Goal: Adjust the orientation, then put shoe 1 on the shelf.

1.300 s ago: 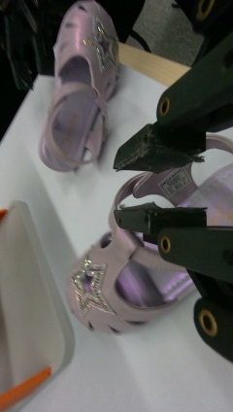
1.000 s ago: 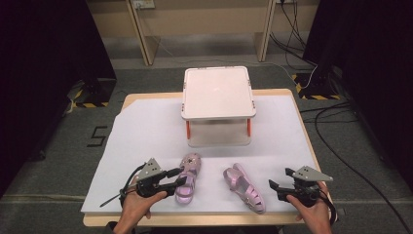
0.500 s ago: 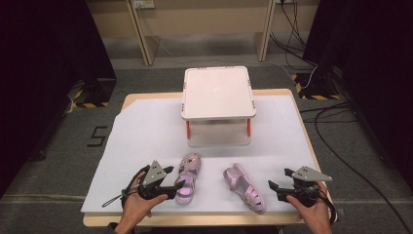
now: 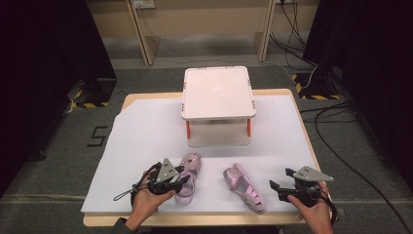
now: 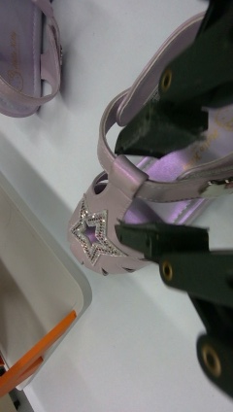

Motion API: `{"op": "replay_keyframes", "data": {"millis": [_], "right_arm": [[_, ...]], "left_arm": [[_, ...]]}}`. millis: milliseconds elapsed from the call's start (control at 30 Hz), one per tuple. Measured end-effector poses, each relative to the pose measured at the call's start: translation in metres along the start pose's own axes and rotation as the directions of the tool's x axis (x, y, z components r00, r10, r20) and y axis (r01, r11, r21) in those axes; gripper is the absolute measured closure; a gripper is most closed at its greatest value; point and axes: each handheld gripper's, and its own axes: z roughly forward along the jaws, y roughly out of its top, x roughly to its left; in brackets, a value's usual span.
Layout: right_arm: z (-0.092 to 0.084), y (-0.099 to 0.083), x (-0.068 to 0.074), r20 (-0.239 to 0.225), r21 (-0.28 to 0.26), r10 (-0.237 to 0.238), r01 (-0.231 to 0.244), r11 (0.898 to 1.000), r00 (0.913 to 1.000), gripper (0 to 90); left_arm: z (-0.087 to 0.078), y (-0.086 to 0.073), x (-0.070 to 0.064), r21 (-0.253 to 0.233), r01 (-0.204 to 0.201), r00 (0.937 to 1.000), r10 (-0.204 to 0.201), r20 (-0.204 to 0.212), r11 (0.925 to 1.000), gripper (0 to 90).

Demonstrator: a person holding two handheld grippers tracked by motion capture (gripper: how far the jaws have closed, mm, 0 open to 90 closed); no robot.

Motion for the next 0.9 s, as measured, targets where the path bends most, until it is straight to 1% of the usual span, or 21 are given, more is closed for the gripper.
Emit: {"op": "replay_keyframes", "data": {"millis": [33,67,133,167,233,267,333,367,400,433,500,533,567,633,700,733,767,800,833,867,900], "right_arm": [[0.0,0.0,0.0,0.0,0.001,0.0,0.0,1.0,1.0,22.8],[0.0,0.0,0.0,0.0,0.001,0.0,0.0,1.0,1.0,22.8],[0.0,0.0,-0.001,0.002,-0.001,-0.001,0.001,1.0,1.0,22.9],[0.0,0.0,-0.001,0.003,-0.002,0.001,-0.001,1.0,1.0,22.9],[0.001,0.001,-0.001,0.003,-0.005,-0.004,0.004,1.0,1.0,22.9],[0.001,0.001,-0.001,0.002,-0.006,-0.006,0.006,1.0,1.0,23.0],[0.001,0.0,-0.001,0.001,-0.003,0.0,0.0,1.0,1.0,23.0],[0.001,0.0,-0.001,0.003,-0.003,-0.001,0.001,1.0,1.0,23.1],[0.001,0.0,-0.002,0.004,-0.004,0.001,-0.001,1.0,1.0,23.1],[0.001,0.0,-0.002,0.004,-0.004,0.001,-0.001,1.0,1.0,23.1],[0.0,0.0,-0.002,0.008,-0.008,0.005,-0.005,1.0,1.0,23.2],[0.0,0.0,-0.002,0.008,-0.008,0.005,-0.005,1.0,1.0,23.2],[0.0,0.0,-0.002,0.012,-0.009,0.002,-0.002,1.0,0.9999,23.3],[0.0,0.0,-0.002,0.012,-0.008,0.001,-0.001,1.0,0.9999,23.3],[0.0,0.001,-0.001,0.013,-0.008,0.0,0.0,1.0,0.9999,23.3],[0.0,0.001,0.0,0.013,-0.009,-0.009,0.009,1.0,0.9999,23.4],[0.0,0.001,0.0,0.013,-0.009,-0.009,0.009,1.0,0.9999,23.4],[0.0,0.001,0.001,0.013,-0.009,-0.001,0.001,1.0,0.9999,23.4],[0.0,0.001,0.001,0.013,-0.009,-0.001,0.001,1.0,0.9999,23.4],[0.0,0.001,0.0,0.015,-0.011,0.003,-0.002,1.0,0.9999,23.4],[0.0,0.001,0.0,0.015,-0.011,0.003,-0.002,1.0,0.9999,23.4]], "left_arm": [[0.002,0.001,-0.001,-0.012,-0.009,0.9999,0.009,-0.011,0.9999,69.7],[0.002,0.001,-0.001,-0.012,-0.009,0.9999,0.009,-0.011,0.9999,72.0],[0.001,0.005,-0.005,-0.027,-0.046,0.9974,0.044,-0.057,0.9986,76.3],[0.001,0.005,-0.005,-0.031,-0.047,0.997,0.045,-0.064,0.9984,77.2],[-0.001,0.006,-0.004,-0.057,-0.022,0.9986,0.019,-0.05,0.9982,78.3],[-0.002,0.006,-0.003,-0.066,-0.012,0.9986,0.009,-0.051,0.9978,78.8],[-0.003,0.007,-0.002,-0.073,-0.007,0.9987,0.004,-0.051,0.9973,79.2],[-0.006,0.009,0.0,-0.092,0.016,0.9988,-0.02,-0.044,0.9956,79.7],[-0.008,0.01,0.001,-0.102,0.021,0.9987,-0.026,-0.045,0.9946,79.8],[-0.008,0.01,0.001,-0.102,0.021,0.9987,-0.026,-0.045,0.9946,79.9],[-0.015,0.015,0.002,-0.117,0.005,0.9981,-0.012,-0.06,0.9931,79.8],[-0.015,0.015,0.002,-0.117,0.005,0.9981,-0.012,-0.06,0.9931,79.7],[-0.02,0.018,0.003,-0.14,0.001,0.9974,-0.011,-0.072,0.9902,79.7],[-0.026,0.021,0.006,-0.158,-0.012,0.9969,0.0,-0.078,0.9874,79.7],[-0.028,0.022,0.007,-0.166,-0.011,0.9968,-0.003,-0.08,0.9861,79.9],[-0.033,0.025,0.008,-0.172,0.001,0.9966,-0.015,-0.081,0.9851,80.0],[-0.033,0.025,0.008,-0.172,0.001,0.9966,-0.015,-0.081,0.9851,80.0],[-0.037,0.028,0.01,-0.177,-0.001,0.9964,-0.014,-0.084,0.9842,80.0],[-0.037,0.028,0.01,-0.177,-0.001,0.9964,-0.014,-0.084,0.9842,79.9],[-0.042,0.031,0.012,-0.189,0.0,0.9961,-0.016,-0.087,0.982,80.0],[-0.042,0.031,0.012,-0.189,0.0,0.9961,-0.016,-0.087,0.982,79.9]]}}
